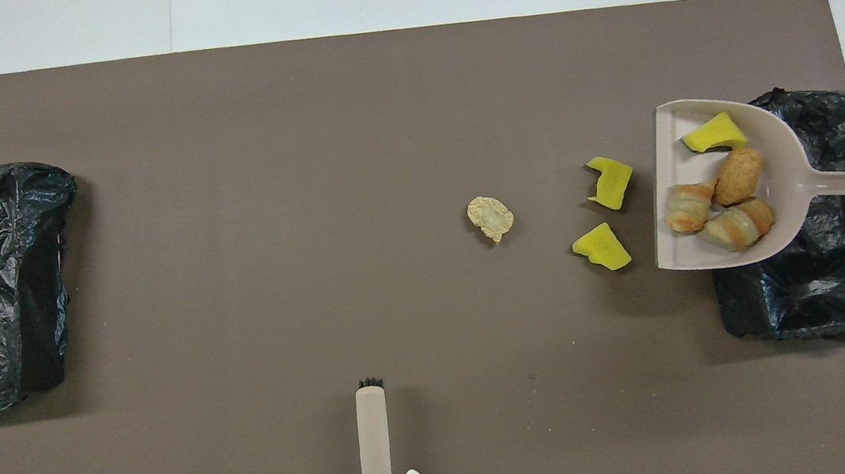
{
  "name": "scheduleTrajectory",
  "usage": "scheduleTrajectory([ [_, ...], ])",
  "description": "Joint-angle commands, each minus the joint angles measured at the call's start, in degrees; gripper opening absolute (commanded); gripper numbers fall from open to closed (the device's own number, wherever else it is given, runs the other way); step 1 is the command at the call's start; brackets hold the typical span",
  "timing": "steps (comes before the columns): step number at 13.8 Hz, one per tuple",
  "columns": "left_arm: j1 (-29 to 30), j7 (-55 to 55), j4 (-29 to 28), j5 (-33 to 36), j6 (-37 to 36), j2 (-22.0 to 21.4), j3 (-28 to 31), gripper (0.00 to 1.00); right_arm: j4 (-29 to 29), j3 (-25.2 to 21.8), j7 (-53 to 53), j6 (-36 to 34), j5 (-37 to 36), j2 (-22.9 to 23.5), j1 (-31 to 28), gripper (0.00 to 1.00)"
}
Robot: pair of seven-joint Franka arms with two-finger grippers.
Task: Sweep and dump trash in bin
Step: 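Carry the loaded dustpan to the bin with the right gripper, then tip the dustpan over the bin with the right gripper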
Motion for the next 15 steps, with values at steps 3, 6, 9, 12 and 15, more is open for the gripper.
scheduleTrajectory([
  [3, -1.06, -5.66, -4.34, 0.00, 6.48, -0.40, 0.58, 0.00, 3.60, -3.43, -3.57, 1.36, -13.06, 0.71, -1.82, 0.00],
  [6, -1.06, -4.61, -4.34, -2.98, 9.29, 3.37, 0.58, 0.00, 4.39, -3.61, -2.96, 1.10, -22.67, 0.09, -1.38, 0.00],
  [9, -0.45, 0.19, -4.17, -3.78, 10.00, 4.61, 0.58, 0.00, 4.04, -3.52, 1.60, 0.05, -30.75, -0.35, -0.68, 0.00],
  [12, 0.34, 4.27, -4.17, -4.13, 9.39, 5.05, 0.75, 0.00, 3.52, -3.26, 11.51, -3.63, -39.44, -1.49, 2.47, 0.00],
  [15, 0.96, 4.36, -4.17, -4.48, 9.13, 5.14, 0.75, 0.00, 1.16, -3.26, 18.56, -6.98, -46.32, -3.24, 7.05, 0.00],
])
